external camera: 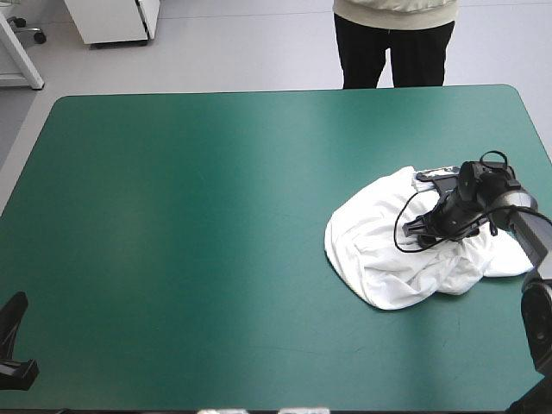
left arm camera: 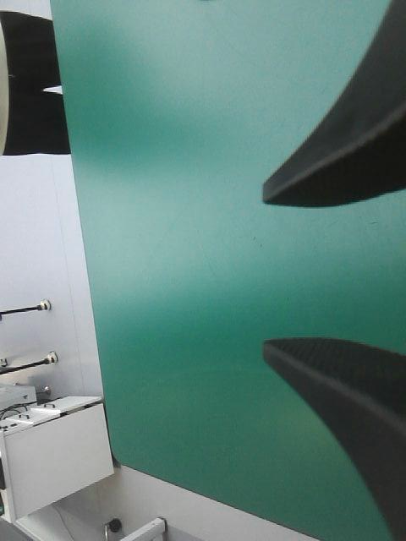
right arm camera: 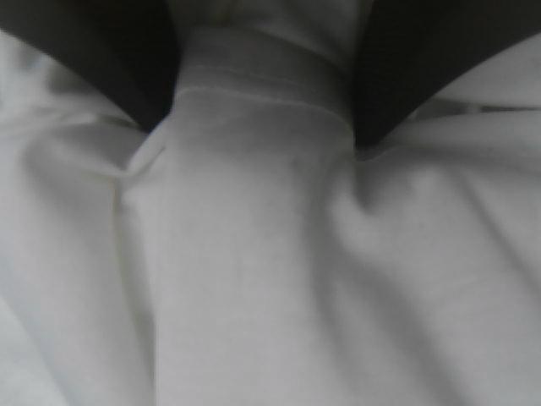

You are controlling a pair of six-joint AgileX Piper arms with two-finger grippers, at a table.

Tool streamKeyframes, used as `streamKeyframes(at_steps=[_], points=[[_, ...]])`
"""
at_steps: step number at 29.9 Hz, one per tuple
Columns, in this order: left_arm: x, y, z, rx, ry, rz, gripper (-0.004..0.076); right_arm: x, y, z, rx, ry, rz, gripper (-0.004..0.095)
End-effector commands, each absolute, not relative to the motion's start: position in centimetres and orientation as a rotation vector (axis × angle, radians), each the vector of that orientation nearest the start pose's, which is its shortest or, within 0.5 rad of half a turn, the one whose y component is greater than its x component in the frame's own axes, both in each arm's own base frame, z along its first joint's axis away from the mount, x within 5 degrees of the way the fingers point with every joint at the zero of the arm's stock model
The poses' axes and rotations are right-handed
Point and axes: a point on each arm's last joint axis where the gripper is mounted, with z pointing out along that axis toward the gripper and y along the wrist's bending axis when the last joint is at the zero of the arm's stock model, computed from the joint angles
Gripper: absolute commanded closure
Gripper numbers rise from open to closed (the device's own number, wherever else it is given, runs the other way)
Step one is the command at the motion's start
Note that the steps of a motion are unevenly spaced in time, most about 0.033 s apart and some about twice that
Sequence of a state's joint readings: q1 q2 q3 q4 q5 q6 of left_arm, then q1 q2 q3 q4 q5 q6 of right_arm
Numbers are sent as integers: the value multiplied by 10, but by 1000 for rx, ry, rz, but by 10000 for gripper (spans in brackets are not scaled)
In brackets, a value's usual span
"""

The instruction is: Fold the cloth

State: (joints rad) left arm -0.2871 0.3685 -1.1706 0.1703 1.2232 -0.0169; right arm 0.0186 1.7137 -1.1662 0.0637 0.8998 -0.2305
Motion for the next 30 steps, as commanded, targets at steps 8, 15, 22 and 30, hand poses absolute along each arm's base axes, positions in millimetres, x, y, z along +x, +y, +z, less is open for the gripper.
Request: streamKeyframes(at_steps=[8, 15, 22, 30], points=[[-12, 19, 452, 191, 1792, -21, 367, 346, 26, 204, -366, 2886, 230, 907], [-11, 18, 454, 191, 1767, -24, 367, 349, 83, 222, -592, 2808, 264, 906], [-9, 18, 454, 192, 1771, -23, 367, 338, 180, 262, -845, 2579, 338, 907], [0, 15, 451, 201, 1805, -22, 367, 321, 255, 282, -1029, 2478, 420, 907]])
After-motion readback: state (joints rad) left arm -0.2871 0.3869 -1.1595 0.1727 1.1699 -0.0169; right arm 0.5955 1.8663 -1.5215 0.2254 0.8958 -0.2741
